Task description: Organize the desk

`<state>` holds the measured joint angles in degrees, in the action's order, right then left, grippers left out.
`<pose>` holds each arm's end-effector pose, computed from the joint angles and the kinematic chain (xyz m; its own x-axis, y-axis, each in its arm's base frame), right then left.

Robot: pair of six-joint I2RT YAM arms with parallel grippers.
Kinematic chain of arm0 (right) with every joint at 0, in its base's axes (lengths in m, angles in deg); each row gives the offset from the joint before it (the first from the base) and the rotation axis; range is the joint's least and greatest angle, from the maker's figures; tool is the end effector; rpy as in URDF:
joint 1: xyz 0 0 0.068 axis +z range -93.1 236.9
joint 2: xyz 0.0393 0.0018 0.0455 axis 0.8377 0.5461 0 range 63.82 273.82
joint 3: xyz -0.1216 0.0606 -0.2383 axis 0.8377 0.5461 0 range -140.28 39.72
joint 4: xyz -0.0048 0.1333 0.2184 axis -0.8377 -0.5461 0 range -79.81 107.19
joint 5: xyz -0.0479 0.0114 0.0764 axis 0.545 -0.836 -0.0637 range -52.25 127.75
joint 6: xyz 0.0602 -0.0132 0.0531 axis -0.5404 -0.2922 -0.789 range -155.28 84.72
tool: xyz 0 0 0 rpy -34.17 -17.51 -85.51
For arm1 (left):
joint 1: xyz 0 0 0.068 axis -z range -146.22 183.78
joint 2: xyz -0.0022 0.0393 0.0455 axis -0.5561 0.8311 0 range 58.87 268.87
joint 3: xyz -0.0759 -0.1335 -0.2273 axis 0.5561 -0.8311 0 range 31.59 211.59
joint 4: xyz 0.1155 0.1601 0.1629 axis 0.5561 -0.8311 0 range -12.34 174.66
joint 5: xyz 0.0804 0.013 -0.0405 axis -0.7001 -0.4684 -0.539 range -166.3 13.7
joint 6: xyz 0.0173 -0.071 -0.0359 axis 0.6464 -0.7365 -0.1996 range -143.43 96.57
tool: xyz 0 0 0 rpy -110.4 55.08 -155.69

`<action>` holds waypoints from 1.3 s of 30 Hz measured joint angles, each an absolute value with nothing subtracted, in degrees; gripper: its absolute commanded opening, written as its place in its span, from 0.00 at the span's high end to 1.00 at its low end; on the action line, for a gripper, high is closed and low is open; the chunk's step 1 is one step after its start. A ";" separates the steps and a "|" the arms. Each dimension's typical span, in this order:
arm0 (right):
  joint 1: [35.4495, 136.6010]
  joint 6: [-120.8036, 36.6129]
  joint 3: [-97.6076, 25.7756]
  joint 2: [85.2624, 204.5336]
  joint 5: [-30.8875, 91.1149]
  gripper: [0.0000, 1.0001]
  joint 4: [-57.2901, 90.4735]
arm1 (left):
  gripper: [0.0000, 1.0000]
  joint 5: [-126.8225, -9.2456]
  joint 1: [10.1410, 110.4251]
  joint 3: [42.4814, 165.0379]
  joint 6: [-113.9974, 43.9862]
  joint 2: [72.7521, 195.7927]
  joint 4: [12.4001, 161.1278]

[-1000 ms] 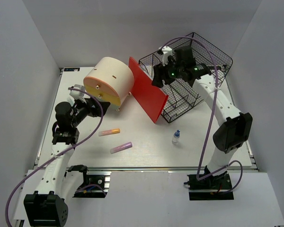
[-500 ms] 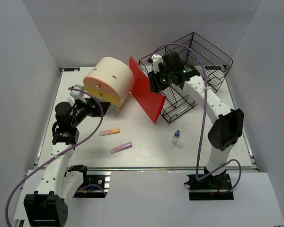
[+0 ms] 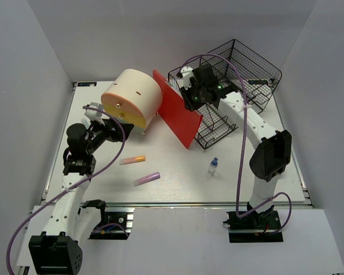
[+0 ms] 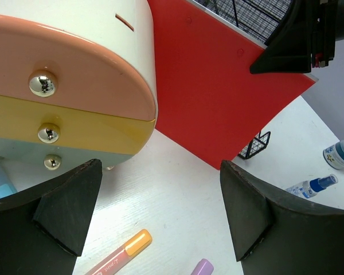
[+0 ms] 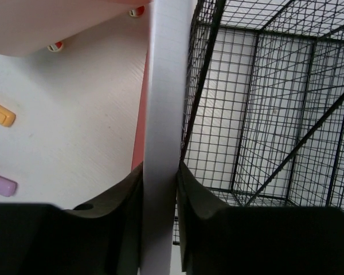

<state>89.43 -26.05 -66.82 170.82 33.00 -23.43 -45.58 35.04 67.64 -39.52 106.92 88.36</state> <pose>0.3728 0.2448 0.3307 -0.4525 -0.4782 -0.7527 -0.6698 0.7395 -0.0671 0.2214 -0.0409 0.3006 -0.2840 -0.2320 -0.9303 0.4636 0.8161 -0.3451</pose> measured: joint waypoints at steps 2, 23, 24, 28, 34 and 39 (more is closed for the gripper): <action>89.43 -25.98 -67.02 170.91 33.66 0.76 -23.43 | 0.06 -45.55 35.04 67.64 -39.52 106.85 88.39; 89.54 -27.42 -70.58 169.00 34.31 1.00 -25.38 | 0.06 -45.36 35.04 67.64 -39.52 106.74 88.71; 89.54 -27.58 -71.06 168.37 34.16 1.00 -25.58 | 0.06 -45.23 35.04 67.64 -39.52 106.74 88.89; 89.21 -28.12 -72.83 164.94 33.55 1.00 -25.53 | 0.05 -43.78 35.04 67.60 -40.00 106.66 90.49; 88.34 -29.15 -74.47 158.18 31.86 1.00 -24.88 | 0.03 -38.21 35.04 67.53 -45.45 108.69 96.58; 86.90 -30.20 -74.82 152.59 29.74 1.00 -24.33 | 0.02 -33.75 35.04 68.43 -55.76 114.22 103.16</action>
